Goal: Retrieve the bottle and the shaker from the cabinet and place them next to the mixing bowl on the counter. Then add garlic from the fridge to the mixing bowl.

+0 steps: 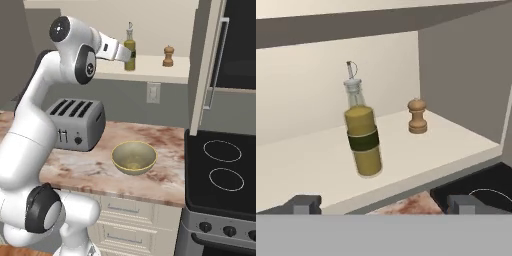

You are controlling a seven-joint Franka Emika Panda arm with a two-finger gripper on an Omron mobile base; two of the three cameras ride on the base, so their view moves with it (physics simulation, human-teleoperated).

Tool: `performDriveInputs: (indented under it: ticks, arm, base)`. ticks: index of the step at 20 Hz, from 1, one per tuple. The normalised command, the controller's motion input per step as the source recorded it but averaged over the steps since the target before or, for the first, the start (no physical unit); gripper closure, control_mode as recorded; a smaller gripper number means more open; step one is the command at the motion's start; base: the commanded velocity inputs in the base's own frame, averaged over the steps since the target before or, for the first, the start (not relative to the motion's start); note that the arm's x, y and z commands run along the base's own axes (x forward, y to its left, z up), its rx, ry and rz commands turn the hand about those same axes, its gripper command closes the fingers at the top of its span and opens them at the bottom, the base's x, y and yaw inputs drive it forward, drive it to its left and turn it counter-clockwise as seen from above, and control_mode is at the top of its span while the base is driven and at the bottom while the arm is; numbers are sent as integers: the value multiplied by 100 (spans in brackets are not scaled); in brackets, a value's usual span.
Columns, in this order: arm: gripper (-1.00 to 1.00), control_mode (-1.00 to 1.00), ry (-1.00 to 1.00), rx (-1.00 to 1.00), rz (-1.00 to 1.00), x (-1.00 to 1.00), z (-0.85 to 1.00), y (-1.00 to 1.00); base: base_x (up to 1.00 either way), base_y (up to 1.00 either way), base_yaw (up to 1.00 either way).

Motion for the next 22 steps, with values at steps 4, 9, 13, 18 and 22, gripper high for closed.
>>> performDriveInputs:
  ticks: [4, 9, 13, 18, 22]
  arm:
    - [-100, -100, 2, 2, 0, -2, 5, 6]
    - [-100, -100, 21, 3, 12, -2, 0, 6]
    - [-100, -100, 10, 1, 19, 7, 0, 0]
    - [-100, -100, 0, 0, 10, 30, -1, -7]
    - [-100, -100, 0, 0, 0, 24, -3, 0]
  base:
    - [0, 0, 0]
    - [0, 0, 0]
    - [0, 0, 0]
    - [0, 0, 0]
    - [0, 0, 0]
